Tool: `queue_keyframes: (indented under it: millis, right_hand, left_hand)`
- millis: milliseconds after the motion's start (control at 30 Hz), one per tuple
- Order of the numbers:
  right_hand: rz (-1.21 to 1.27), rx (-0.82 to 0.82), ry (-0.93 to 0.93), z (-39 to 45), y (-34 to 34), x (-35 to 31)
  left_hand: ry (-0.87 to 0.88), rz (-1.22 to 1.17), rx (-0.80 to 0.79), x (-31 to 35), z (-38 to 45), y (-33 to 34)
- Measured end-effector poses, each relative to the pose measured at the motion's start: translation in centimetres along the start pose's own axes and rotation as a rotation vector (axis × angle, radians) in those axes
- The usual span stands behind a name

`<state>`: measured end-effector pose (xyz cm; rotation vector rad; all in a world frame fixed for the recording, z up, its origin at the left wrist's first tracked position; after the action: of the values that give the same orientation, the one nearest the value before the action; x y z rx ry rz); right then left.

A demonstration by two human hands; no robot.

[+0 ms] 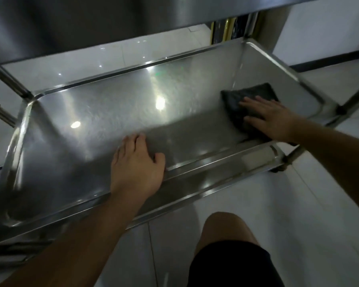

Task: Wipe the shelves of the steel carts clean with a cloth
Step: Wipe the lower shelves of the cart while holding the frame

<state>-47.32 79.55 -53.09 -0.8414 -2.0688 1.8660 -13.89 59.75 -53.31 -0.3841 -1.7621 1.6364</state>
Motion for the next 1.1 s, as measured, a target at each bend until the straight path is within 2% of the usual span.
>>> queue_keyframes:
  millis: [67,133,200,267,367,500,667,767,867,1100]
  right_hand:
    - [-0.146,0.003,0.250,-0.7,-0.6,6.0]
    - [-0.145,0.053,0.482,-1.2,-1.1,9.8]
    - [-0.018,0.149,0.673,-1.1,-0.8,10.3]
    - [0.027,0.227,0.747,-0.9,0.1,8.1]
    - [0.016,0.271,0.658,-1.7,2.0,2.9]
    - [-0.019,0.273,0.410,-4.3,4.1,-6.2]
    - [-0.034,0.164,0.150,-7.0,5.4,-16.4]
    - [-0.053,0.069,-0.005,-7.8,5.6,-18.9]
    - [-0.035,0.032,-0.058,-8.0,5.1,-19.5]
    - [0.064,0.138,-0.117,-9.1,5.1,-21.5]
  left_hand:
    - [-0.002,-0.003,-0.007,0.1,-0.2,-0.2]
    - [-0.005,-0.001,-0.022,0.4,-0.4,-0.4]
    - [-0.011,0.009,-0.032,0.6,-0.3,-0.6]
    - [-0.015,0.007,-0.030,0.6,-0.3,-0.6]
    - [-0.009,-0.008,-0.024,0.7,-0.4,-0.5]
    - [0.015,-0.013,-0.034,0.6,-0.6,-0.5]
    - [0.050,-0.028,-0.055,0.1,-0.6,-0.8]
    - [0.062,-0.019,-0.077,-0.2,-0.4,-0.7]
    - [0.069,-0.037,-0.084,-0.3,-0.2,-0.5]
    - [0.070,-0.095,-0.107,-0.7,0.4,0.2]
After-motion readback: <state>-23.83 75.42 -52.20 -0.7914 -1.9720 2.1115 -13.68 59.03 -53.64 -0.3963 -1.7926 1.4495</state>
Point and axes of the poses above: each hand's wrist, its own z-axis towards the middle knuckle, its own y-axis out of the palm, x = y × z, the point moved 2 cm from there along z, towards the middle knuckle, and after that the axes turned 2 degrees about y, right-handed, at the moved point
